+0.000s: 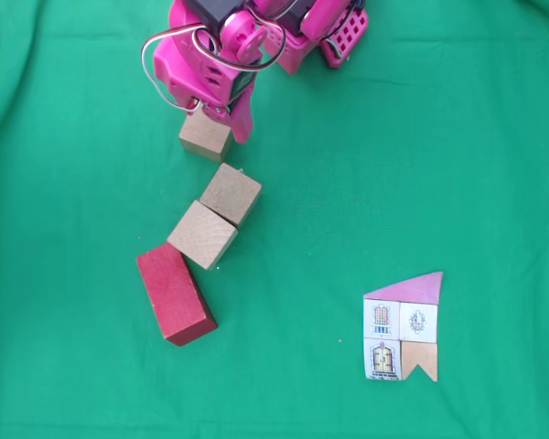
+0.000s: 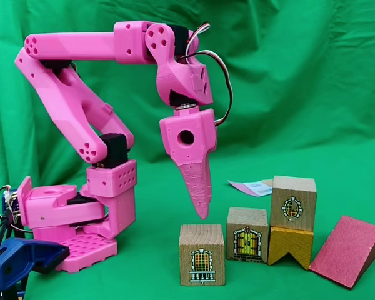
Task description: Grasp some building blocks and build the house on the picture.
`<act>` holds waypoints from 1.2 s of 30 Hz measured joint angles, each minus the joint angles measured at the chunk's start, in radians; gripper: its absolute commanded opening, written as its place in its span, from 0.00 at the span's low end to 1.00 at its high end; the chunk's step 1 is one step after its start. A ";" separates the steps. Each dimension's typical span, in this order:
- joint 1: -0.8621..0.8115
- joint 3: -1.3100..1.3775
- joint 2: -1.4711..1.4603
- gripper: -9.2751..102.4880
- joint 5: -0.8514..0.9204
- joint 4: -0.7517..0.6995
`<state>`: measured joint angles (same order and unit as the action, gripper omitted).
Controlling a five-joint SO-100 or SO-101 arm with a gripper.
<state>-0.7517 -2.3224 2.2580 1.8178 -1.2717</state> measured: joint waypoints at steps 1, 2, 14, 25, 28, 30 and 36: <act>0.000 0.000 0.000 0.37 0.000 0.000; -0.002 0.000 -0.002 0.37 0.000 0.000; -0.006 0.089 -0.169 0.37 0.000 0.000; -0.035 0.104 -0.192 0.37 0.044 0.000; -0.091 0.104 -0.192 0.37 0.150 0.000; -0.123 0.104 -0.193 0.37 0.222 0.000; -0.156 0.104 -0.193 0.37 0.299 0.000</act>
<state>-0.9081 -2.2181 2.0647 2.1169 -1.2717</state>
